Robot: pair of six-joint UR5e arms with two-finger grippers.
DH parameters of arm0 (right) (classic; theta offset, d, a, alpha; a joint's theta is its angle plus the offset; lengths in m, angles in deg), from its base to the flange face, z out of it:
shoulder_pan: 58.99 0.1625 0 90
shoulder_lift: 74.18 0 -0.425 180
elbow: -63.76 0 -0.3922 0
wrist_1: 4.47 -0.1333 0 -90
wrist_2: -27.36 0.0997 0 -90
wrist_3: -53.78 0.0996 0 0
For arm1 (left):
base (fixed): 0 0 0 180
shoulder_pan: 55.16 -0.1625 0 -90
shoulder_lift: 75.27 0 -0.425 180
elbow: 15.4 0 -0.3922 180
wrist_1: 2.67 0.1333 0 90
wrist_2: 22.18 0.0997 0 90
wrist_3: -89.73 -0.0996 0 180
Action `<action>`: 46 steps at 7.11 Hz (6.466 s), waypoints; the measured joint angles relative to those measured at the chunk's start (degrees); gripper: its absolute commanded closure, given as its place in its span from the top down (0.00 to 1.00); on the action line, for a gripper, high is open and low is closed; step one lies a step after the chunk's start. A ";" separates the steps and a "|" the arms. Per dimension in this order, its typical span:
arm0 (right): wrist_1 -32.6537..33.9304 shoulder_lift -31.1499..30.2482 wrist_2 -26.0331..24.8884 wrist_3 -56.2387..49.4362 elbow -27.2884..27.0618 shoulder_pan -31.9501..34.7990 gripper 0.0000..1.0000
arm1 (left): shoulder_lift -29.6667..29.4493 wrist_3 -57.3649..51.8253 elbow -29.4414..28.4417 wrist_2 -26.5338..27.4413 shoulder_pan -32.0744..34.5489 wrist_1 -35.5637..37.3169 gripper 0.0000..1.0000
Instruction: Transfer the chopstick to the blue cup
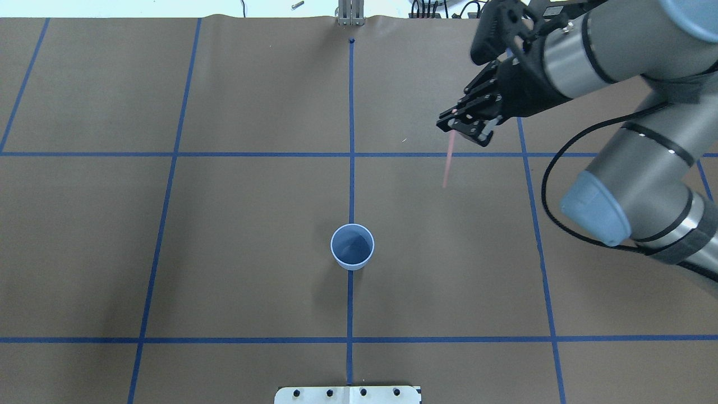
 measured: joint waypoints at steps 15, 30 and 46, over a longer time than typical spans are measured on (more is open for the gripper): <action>44.43 31.88 -29.87 0.07 8.06 -25.10 0.00 | 4.93 -0.09 -0.97 -0.07 0.16 -3.86 0.99; 33.56 26.11 -41.91 -0.03 11.33 -31.65 0.36 | 4.67 0.00 -0.80 -0.07 0.07 -3.86 0.99; 15.50 13.53 -25.71 -4.45 4.06 -5.39 1.00 | 4.35 -0.09 -0.36 -0.07 0.07 -3.92 0.99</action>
